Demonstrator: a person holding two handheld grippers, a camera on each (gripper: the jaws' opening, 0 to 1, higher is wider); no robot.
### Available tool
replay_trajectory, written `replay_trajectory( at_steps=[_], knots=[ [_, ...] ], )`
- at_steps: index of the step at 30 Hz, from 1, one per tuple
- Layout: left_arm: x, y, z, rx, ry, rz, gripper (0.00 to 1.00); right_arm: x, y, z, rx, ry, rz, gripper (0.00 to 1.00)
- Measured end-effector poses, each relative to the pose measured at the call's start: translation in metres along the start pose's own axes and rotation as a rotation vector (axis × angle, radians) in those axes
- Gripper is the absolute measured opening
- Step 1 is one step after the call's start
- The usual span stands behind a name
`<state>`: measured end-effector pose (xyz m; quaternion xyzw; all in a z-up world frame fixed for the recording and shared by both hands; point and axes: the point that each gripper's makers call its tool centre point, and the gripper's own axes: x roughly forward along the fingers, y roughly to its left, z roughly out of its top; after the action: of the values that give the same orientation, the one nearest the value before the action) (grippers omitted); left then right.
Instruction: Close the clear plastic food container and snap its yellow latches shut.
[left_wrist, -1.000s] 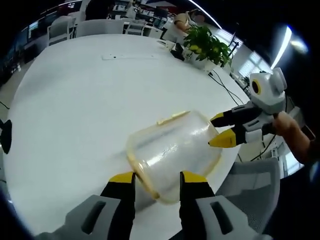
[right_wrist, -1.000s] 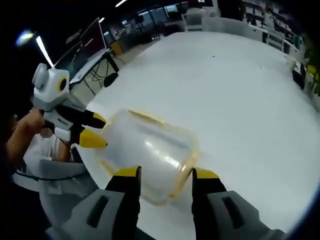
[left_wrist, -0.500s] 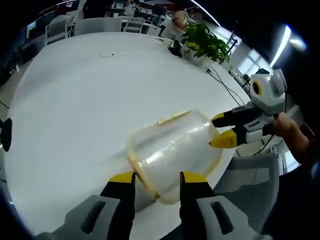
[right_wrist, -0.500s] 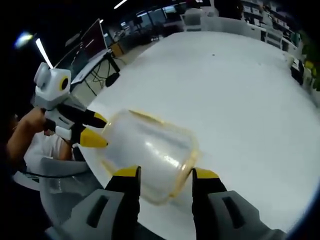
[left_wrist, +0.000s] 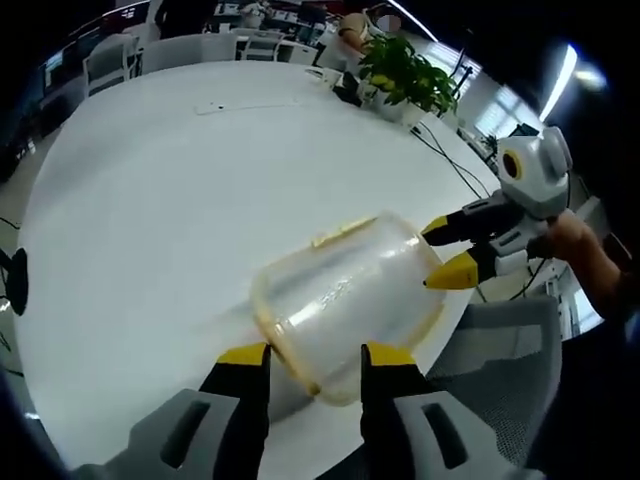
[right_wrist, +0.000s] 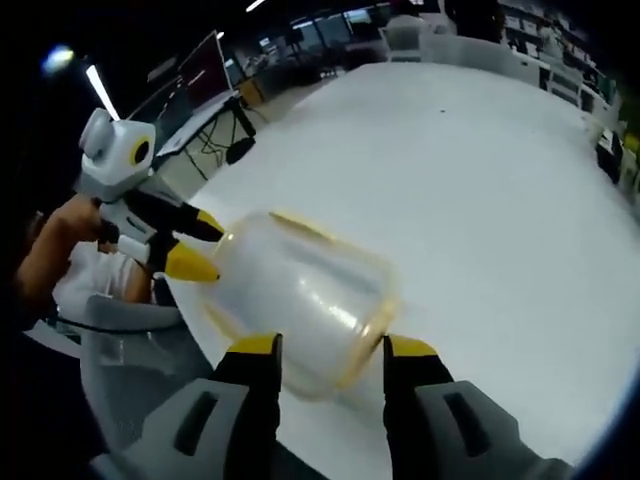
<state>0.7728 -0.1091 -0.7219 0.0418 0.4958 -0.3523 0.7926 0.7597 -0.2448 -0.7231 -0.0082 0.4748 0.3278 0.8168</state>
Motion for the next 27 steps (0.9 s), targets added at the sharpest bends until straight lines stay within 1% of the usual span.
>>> replay_trajectory(
  at_steps=[2,7,10,11,15,19,23,27],
  knots=[
    [-0.001,-0.001,-0.001,0.008,0.003,-0.001,0.29,-0.002,-0.001,0.000,-0.031,0.000,-0.006,0.35],
    [-0.006,-0.002,0.002,0.020,-0.007,0.002,0.30,-0.008,-0.003,0.002,-0.095,0.004,-0.019,0.36],
    [-0.009,0.000,0.006,0.030,-0.016,0.011,0.33,-0.013,-0.007,0.006,-0.146,0.009,-0.037,0.38],
    [-0.011,0.000,0.007,0.038,-0.018,0.017,0.35,-0.015,-0.008,0.008,-0.172,0.011,-0.045,0.37],
    [-0.017,-0.002,0.014,0.085,-0.027,0.030,0.35,-0.020,-0.006,0.017,-0.214,-0.004,-0.044,0.36],
    [-0.020,-0.007,0.021,0.122,-0.037,0.021,0.35,-0.020,-0.001,0.027,-0.252,-0.014,-0.024,0.35],
    [-0.020,-0.014,0.027,0.172,-0.046,0.004,0.35,-0.017,0.002,0.034,-0.298,-0.010,-0.005,0.33],
    [-0.016,-0.022,0.029,0.248,-0.033,-0.023,0.33,-0.013,0.006,0.038,-0.323,-0.007,0.021,0.30]
  ],
)
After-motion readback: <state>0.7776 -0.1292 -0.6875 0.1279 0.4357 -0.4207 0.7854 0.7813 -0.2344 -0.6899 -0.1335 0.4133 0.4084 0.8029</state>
